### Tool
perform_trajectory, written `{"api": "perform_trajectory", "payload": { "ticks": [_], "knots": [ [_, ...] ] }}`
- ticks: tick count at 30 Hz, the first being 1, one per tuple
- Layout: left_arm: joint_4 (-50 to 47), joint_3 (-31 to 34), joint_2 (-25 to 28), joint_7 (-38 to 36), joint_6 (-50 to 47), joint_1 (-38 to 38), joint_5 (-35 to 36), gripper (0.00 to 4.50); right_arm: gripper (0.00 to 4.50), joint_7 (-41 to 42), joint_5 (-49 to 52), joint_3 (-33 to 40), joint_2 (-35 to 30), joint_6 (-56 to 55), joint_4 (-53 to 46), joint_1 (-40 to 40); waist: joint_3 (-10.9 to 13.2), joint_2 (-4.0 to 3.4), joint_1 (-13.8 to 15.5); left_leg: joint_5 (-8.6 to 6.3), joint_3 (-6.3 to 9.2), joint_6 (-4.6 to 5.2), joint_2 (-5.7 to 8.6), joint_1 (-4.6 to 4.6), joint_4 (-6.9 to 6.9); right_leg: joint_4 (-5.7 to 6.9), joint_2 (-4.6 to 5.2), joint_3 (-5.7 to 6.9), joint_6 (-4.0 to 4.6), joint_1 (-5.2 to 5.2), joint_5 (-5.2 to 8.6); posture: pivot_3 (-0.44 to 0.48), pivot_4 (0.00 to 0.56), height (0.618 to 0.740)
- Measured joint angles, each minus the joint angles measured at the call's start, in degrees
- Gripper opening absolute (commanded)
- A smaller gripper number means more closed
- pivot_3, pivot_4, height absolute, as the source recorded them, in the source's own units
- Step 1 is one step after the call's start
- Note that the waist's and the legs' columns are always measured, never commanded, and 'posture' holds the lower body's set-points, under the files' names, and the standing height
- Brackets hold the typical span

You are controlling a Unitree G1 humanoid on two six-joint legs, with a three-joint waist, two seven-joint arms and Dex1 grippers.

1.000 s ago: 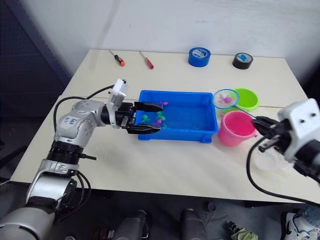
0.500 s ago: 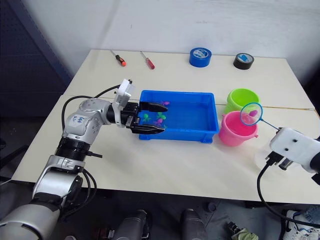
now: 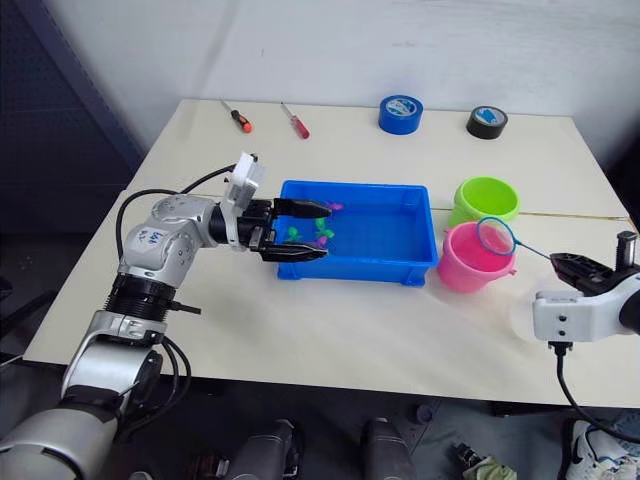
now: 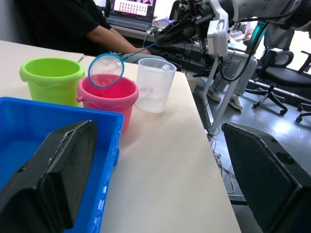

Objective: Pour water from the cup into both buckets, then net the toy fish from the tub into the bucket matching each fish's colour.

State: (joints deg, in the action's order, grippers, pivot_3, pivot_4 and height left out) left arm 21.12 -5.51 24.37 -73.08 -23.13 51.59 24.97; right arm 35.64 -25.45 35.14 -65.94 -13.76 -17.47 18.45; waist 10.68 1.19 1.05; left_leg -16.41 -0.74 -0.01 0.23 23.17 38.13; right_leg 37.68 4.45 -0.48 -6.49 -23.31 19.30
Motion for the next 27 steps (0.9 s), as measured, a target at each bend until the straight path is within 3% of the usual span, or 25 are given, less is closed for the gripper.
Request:
{"api": "perform_trajectory", "payload": {
  "ticks": [5, 8, 14, 18, 27],
  "knots": [
    [-0.2, 1.0, 3.1, 0.7, -0.7, -1.3, -0.4, 4.45, 0.0, 4.6, 21.5, -1.9, 8.6, 22.1, -5.0, -13.7, 0.0, -0.05, -1.1, 0.06, 0.15, -0.1, -0.05, -0.09, -0.03, 0.09, 0.05, 0.04, 0.01, 0.08, 0.0, 0.0, 0.15, 0.74],
    [-0.7, 2.6, 7.2, 1.9, -1.5, -5.1, -0.7, 4.45, 0.0, 7.1, 35.6, -9.5, 11.2, 38.7, -10.2, -26.0, 0.0, -0.06, -2.3, 0.03, 0.2, -0.16, -0.19, -0.24, -0.06, 0.1, 0.11, 0.03, 0.04, 0.18, 0.0, 0.0, 0.15, 0.74],
    [-7.1, 7.6, 15.1, 5.2, -5.2, -13.9, -0.5, 4.45, 0.0, 8.7, 44.2, -24.0, 15.3, 51.0, -11.1, -38.3, 0.0, -0.06, -2.5, 0.0, 0.55, -0.17, -0.16, -0.02, -0.06, 0.09, 0.27, -0.05, 0.06, 0.18, 0.01, 0.0, 0.15, 0.74],
    [-15.5, 11.6, 18.6, 7.4, -9.3, -19.7, 1.6, 4.45, 0.0, 10.4, 44.3, -33.6, 18.1, 51.0, -6.3, -44.0, 0.0, -0.06, -2.2, -0.03, 0.58, -0.12, -0.08, -0.01, -0.06, 0.07, 0.43, -0.01, 0.06, 0.13, 0.01, 0.0, 0.15, 0.74],
    [-25.9, 14.7, 19.2, 13.2, -13.4, -27.2, 3.4, 4.45, 0.0, 12.6, 33.0, -46.0, 21.0, 36.0, 10.9, -50.9, 0.0, -0.06, -1.2, -0.04, 0.48, -0.07, 0.02, 0.06, -0.06, 0.09, 0.53, 0.04, 0.06, -0.01, 0.01, 0.0, 0.15, 0.74]
  ]
}}
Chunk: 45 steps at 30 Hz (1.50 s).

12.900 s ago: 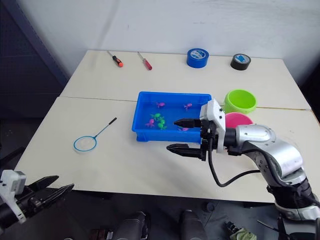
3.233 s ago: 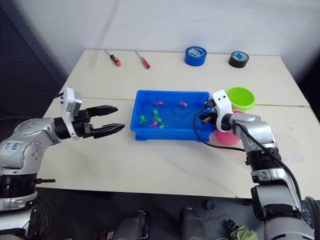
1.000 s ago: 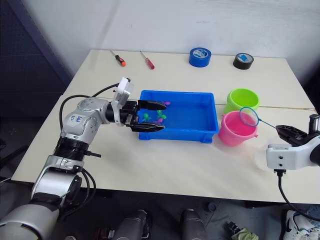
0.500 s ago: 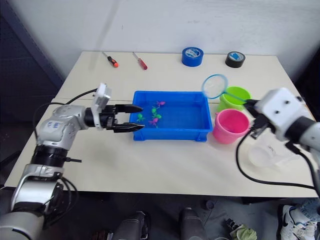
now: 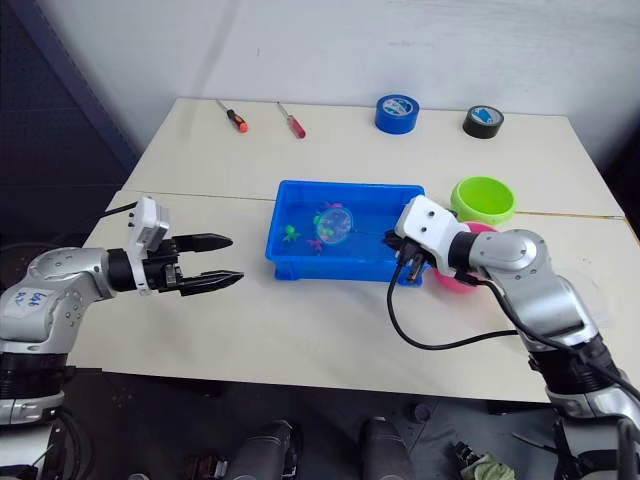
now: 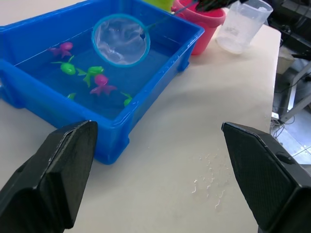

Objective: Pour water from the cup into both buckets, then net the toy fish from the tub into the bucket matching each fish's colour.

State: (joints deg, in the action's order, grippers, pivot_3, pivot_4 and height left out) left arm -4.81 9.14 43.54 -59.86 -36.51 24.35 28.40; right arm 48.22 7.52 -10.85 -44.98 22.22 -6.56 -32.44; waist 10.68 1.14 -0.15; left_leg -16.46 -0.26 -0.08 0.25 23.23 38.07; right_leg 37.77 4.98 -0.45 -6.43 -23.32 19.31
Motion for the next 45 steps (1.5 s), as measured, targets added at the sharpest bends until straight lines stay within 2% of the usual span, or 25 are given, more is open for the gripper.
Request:
{"api": "perform_trajectory", "payload": {
  "ticks": [5, 16, 39, 45],
  "knots": [
    [-3.7, 2.1, 0.4, 1.9, -1.8, -1.8, 1.8, 4.45, 0.0, 1.6, -3.2, -0.4, 0.7, -6.4, 4.8, -0.3, 0.0, 0.0, -0.1, 0.0, -0.11, -0.01, -0.04, -0.02, 0.0, 0.02, -0.09, 0.07, 0.0, -0.05, 0.0, 0.0, 0.15, 0.74],
    [-3.2, 2.1, 0.4, 3.0, -2.2, -0.7, 2.2, 4.45, 0.0, -0.5, -11.5, -2.4, 3.1, -18.0, 13.0, -1.8, 0.0, 0.0, -0.3, 0.01, -0.23, -0.04, -0.09, -0.02, -0.01, 0.02, -0.19, 0.1, 0.0, -0.1, 0.0, 0.0, 0.15, 0.74],
    [-1.4, 2.0, 0.4, 2.6, -1.5, 0.1, 2.3, 4.45, 0.0, 0.1, -13.4, -3.0, 9.7, -18.8, 13.9, -2.2, 0.0, 0.0, -0.8, -0.01, -0.24, -0.06, -0.11, -0.02, -0.02, 0.05, -0.2, 0.09, 0.0, -0.14, 0.0, 0.0, 0.15, 0.74],
    [-1.4, 2.1, 0.5, 2.6, -1.4, -0.3, 2.3, 4.45, 0.0, 0.8, -15.6, -5.1, 10.5, -22.2, 17.4, -4.7, 0.0, 0.0, -1.4, 0.0, -0.23, -0.07, -0.12, -0.02, -0.03, 0.06, -0.21, 0.1, 0.0, -0.15, 0.0, 0.0, 0.15, 0.74]
  ]
}}
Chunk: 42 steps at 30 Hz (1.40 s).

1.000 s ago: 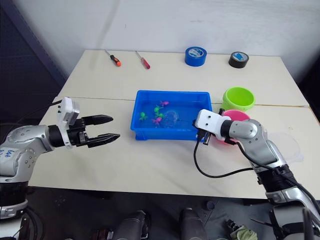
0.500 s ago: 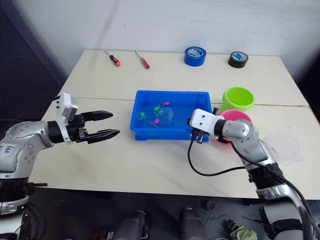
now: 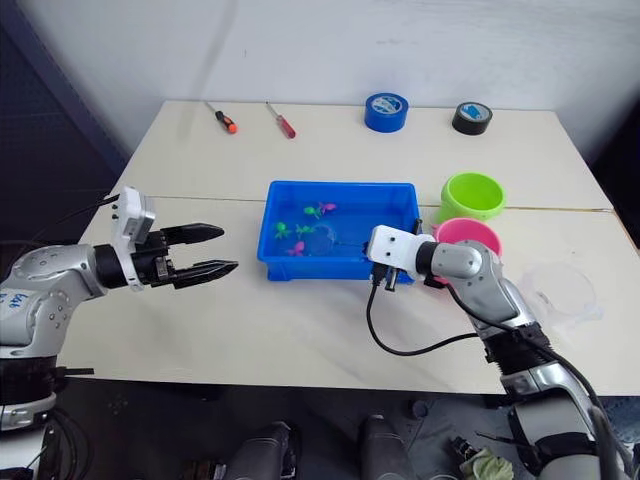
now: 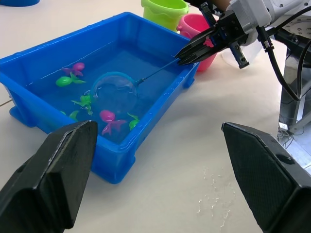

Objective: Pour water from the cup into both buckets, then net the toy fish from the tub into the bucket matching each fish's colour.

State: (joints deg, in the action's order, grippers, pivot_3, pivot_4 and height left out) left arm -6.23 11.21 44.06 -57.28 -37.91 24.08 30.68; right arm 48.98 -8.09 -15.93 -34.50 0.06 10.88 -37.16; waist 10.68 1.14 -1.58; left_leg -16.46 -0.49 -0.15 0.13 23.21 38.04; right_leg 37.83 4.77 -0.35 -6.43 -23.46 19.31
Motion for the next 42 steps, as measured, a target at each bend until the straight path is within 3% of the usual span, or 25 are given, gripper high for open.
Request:
{"api": "perform_trajectory", "payload": {
  "ticks": [11, 28, 35, 42],
  "knots": [
    [-0.1, 1.8, 1.5, 0.7, 0.6, -2.0, 0.0, 4.45, 0.0, 6.3, 2.0, -1.6, 5.8, -0.4, 5.4, -6.7, 0.0, 0.0, -0.2, -0.03, 0.0, -0.09, -0.09, -0.01, -0.02, 0.02, -0.03, -0.02, 0.0, -0.03, 0.0, 0.0, 0.15, 0.74],
    [0.9, 1.9, 1.5, 1.2, 1.8, -1.3, 0.4, 4.45, 0.0, 9.9, 13.7, 4.5, 5.7, 24.9, -1.2, -6.3, 0.0, 0.0, 0.0, -0.05, 0.05, -0.1, -0.08, 0.0, -0.04, -0.01, 0.02, -0.04, 0.01, -0.03, 0.0, 0.0, 0.15, 0.74],
    [2.7, -0.9, 0.5, -1.3, 1.5, 3.9, 1.0, 4.45, 0.0, 7.7, 18.9, 12.7, 0.7, 31.4, -11.5, -0.7, 0.0, 0.0, 0.3, -0.11, 0.05, 0.0, 0.02, 0.04, -0.04, -0.01, 0.12, -0.02, 0.0, 0.0, 0.0, 0.0, 0.15, 0.74],
    [7.7, -8.4, -5.1, -5.6, 2.0, 12.5, 0.9, 4.45, 0.0, 2.3, 27.2, 27.6, -5.5, 41.9, -29.3, 12.2, 0.0, 0.0, 1.4, -0.16, -0.06, 0.12, 0.02, 0.06, -0.01, -0.02, -0.04, -0.01, 0.0, 0.01, 0.0, 0.0, 0.15, 0.74]
  ]
}}
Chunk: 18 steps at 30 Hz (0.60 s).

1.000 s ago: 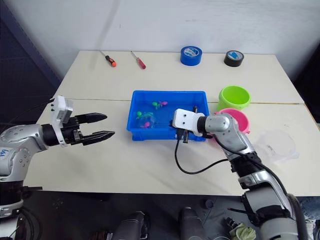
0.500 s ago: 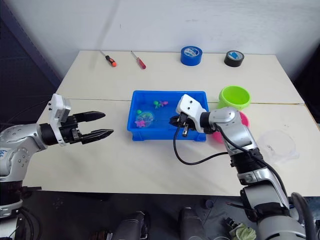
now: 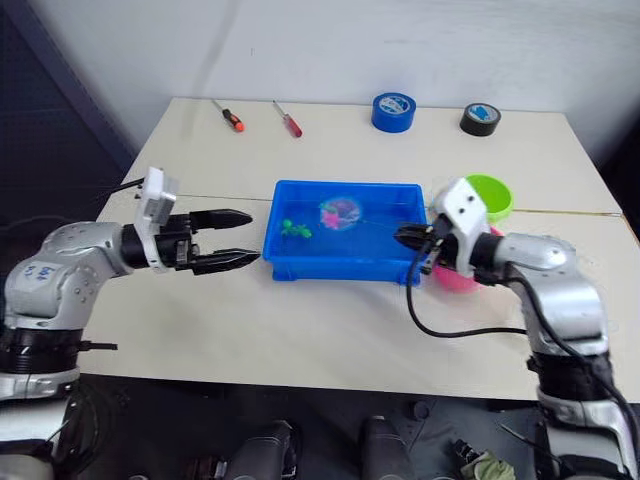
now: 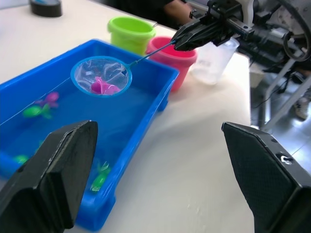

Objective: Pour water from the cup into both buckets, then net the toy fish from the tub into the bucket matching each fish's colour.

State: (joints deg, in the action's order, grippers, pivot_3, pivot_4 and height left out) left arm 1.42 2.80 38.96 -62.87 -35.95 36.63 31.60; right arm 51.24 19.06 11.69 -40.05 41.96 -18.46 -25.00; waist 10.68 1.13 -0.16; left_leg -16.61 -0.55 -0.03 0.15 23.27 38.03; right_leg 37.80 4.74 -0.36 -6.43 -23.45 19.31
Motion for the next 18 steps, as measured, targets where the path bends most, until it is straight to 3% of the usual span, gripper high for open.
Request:
{"api": "perform_trajectory", "payload": {
  "ticks": [2, 5, 11, 14, 18],
  "knots": [
    [1.6, -1.6, -1.1, -1.1, 0.8, 1.9, -0.3, 4.45, 0.0, -1.4, 1.4, 3.8, -0.8, 2.2, -3.8, 2.7, 0.0, 0.0, 0.0, -0.02, 0.01, 0.03, -0.03, -0.01, -0.01, -0.01, -0.04, -0.01, 0.0, 0.01, 0.0, 0.0, 0.15, 0.74],
    [6.0, -5.3, -5.4, -4.8, 3.2, 7.0, -1.2, 4.45, 0.0, -4.0, 4.2, 15.9, -3.1, 8.7, -13.5, 12.4, 0.0, -0.04, 1.1, -0.01, 0.04, -0.02, -0.02, 0.03, 0.04, -0.02, -0.18, -0.04, 0.0, 0.02, 0.0, 0.0, 0.15, 0.74],
    [12.8, -8.5, -10.4, -9.0, 7.4, 11.9, -3.1, 4.45, 0.0, -5.7, 5.6, 31.1, -5.8, 13.1, -22.3, 24.1, 0.0, -0.03, 1.5, -0.04, -0.09, 0.35, 0.08, -0.04, 0.03, -0.13, -0.21, -0.09, -0.04, 0.09, -0.02, 0.0, 0.15, 0.74],
    [16.0, -8.9, -12.4, -10.4, 9.3, 14.1, -4.1, 4.45, 0.0, -5.5, 4.2, 35.3, -6.4, 11.6, -23.9, 30.5, 0.0, -0.03, 1.5, -0.04, -0.11, 0.36, 0.1, -0.04, 0.05, -0.12, -0.23, -0.1, -0.04, 0.09, -0.02, 0.0, 0.15, 0.74],
    [18.9, -9.8, -14.1, -12.0, 11.7, 15.1, -5.3, 4.45, 0.0, -5.8, -4.6, 35.9, -8.6, 1.4, -23.6, 40.8, 0.0, -0.06, 1.3, -0.03, -0.22, 0.38, 0.14, -0.1, 0.03, -0.11, -0.24, -0.17, -0.05, 0.09, -0.01, 0.0, 0.15, 0.74]
  ]
}}
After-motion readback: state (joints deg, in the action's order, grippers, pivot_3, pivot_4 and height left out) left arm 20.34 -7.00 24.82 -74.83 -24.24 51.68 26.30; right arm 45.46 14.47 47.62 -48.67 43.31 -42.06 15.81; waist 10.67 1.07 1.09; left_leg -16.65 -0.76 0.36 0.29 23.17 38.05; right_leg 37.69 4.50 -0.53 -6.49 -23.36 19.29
